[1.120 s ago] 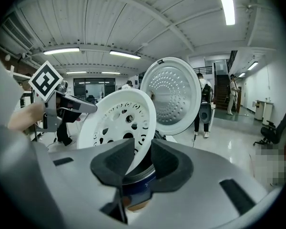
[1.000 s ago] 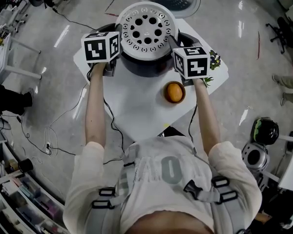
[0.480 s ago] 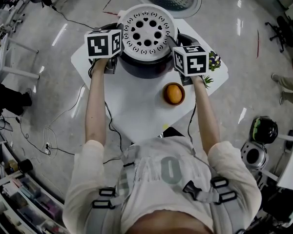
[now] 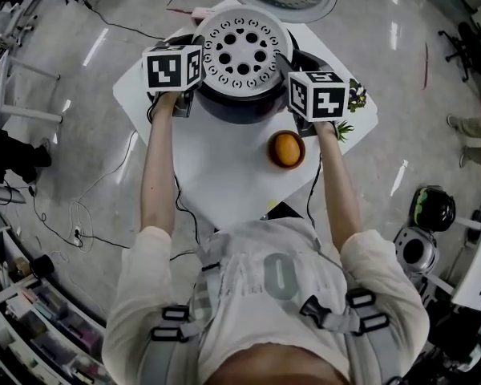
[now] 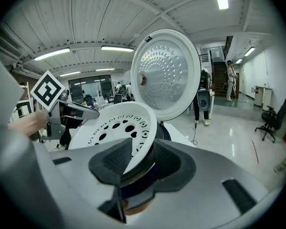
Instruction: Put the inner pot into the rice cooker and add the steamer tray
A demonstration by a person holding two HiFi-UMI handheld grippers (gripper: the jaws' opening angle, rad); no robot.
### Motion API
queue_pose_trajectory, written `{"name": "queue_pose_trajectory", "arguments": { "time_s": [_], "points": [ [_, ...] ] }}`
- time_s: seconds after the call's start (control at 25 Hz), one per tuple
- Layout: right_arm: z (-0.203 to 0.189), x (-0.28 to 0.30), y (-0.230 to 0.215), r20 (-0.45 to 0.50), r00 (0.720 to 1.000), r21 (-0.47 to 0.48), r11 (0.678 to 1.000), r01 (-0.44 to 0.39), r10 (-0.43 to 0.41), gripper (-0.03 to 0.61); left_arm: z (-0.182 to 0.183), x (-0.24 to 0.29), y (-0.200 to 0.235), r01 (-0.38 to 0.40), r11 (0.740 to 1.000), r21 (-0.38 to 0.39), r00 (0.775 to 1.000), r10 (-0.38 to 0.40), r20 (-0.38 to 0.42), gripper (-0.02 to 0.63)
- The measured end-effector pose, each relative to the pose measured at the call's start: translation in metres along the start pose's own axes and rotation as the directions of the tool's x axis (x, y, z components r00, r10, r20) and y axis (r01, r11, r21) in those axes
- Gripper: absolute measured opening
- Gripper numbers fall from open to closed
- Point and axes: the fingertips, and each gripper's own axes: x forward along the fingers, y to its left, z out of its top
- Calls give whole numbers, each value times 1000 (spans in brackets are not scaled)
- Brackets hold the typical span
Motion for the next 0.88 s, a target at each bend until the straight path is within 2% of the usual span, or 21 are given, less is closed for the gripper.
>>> {"name": "queue_pose_trajectory", "arguments": {
  "time_s": [0.28, 0.44, 0.52, 0.88],
  "points": [
    [-4, 9, -5, -19, 997, -87, 994, 73, -75, 143, -8, 14, 3, -1, 1000, -19, 1000, 0, -11, 58],
    [-7, 5, -5, -18, 993, -143, 984, 110, -114, 141, -9, 11, -2, -67, 995, 71, 998, 68, -6, 58],
    [-9, 5, -4, -20, 993, -156, 981, 116, -120, 141, -11, 11, -3, -94, 991, 93, 995, 95, 0, 58],
    [-4, 6, -4, -17, 995, -160, 982, 97, -101, 141, -6, 9, -1, -91, 994, 57, 996, 91, 16, 58]
  ]
}}
